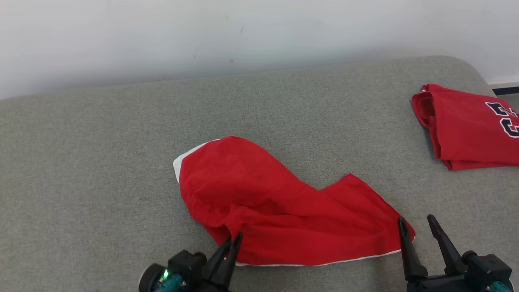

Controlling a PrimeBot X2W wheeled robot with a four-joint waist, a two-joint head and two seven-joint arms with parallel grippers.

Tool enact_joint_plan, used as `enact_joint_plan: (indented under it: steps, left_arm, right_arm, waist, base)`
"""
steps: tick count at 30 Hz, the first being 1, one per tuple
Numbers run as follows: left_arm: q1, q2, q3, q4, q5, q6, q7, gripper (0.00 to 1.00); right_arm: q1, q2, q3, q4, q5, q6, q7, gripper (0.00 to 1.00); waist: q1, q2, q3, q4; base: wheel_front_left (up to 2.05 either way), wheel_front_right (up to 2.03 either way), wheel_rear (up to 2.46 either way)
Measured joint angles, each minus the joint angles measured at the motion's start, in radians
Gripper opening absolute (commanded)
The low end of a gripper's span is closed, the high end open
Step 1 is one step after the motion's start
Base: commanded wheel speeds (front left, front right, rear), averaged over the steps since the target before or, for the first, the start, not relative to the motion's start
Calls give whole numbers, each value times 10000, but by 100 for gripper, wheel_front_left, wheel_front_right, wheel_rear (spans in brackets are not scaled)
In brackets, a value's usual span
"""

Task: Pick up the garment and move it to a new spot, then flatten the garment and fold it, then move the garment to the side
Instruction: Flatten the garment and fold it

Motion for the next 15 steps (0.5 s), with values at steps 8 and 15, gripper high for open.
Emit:
enact_joint_plan:
  steps: [8, 15]
  left_arm:
    - [-1067, 445, 144, 610, 61, 0, -2, 0]
    - [-1817, 531, 345, 1664, -65, 0, -2, 0]
  right_arm:
    - [-320, 19, 205, 136, 13, 0, -2, 100]
    - [-547, 19, 226, 276, 46, 0, -2, 100]
  waist:
    - [0, 0, 172, -165]
    - [1, 1, 463, -501]
  base:
    - [0, 0, 0]
    - [0, 0, 0]
